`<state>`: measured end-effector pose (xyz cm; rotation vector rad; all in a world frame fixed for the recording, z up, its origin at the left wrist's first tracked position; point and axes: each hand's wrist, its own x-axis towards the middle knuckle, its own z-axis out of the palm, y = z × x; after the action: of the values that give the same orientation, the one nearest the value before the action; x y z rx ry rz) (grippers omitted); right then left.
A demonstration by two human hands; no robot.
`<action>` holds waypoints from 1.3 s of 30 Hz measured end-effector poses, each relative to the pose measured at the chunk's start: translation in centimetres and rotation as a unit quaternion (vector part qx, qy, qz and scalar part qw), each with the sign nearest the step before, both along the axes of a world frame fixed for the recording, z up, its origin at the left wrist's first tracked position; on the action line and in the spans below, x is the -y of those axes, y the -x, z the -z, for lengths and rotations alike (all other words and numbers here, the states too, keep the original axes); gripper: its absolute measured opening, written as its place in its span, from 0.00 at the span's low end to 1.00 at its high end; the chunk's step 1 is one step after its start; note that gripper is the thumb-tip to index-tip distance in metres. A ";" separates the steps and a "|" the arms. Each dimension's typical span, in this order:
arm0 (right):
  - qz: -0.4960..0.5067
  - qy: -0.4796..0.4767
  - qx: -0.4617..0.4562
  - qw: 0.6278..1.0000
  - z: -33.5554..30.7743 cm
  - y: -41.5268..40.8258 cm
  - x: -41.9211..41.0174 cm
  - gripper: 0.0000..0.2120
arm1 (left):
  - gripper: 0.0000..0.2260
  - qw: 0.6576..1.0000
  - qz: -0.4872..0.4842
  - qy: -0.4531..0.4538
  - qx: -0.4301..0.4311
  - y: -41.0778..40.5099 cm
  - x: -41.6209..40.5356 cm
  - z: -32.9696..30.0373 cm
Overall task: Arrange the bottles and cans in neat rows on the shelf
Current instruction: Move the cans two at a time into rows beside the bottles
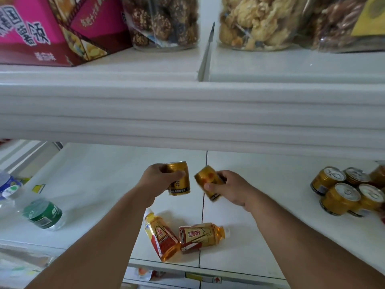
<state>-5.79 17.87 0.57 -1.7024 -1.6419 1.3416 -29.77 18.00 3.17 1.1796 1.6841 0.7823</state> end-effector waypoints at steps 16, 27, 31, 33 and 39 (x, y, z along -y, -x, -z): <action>0.092 -0.093 -0.085 0.988 -2.9 -4.9 9.1 0.25 | 0.21 0.992 0.057 -0.113 0.024 -6.4 7.6 -5.2; 0.126 -0.129 -0.122 0.976 -4.5 -11.6 19.5 0.27 | 0.23 0.988 0.046 -0.148 0.004 -13.3 18.6 -6.8; 0.135 -0.138 -0.114 0.975 -4.9 -12.6 23.7 0.27 | 0.22 0.986 0.051 -0.158 0.014 -14.5 21.7 -6.9; 0.146 -0.144 -0.111 0.972 -5.3 -12.9 25.7 0.27 | 0.23 0.985 0.055 -0.161 0.016 -14.9 23.0 -7.2; 0.192 -0.166 -0.099 0.962 -6.5 -13.0 32.5 0.27 | 0.22 0.978 0.096 -0.183 0.018 -15.1 27.7 -7.7</action>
<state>7.22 -14.66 7.08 -1.5302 -1.2583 0.9525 -14.65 -9.70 10.87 1.5451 1.4061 1.0119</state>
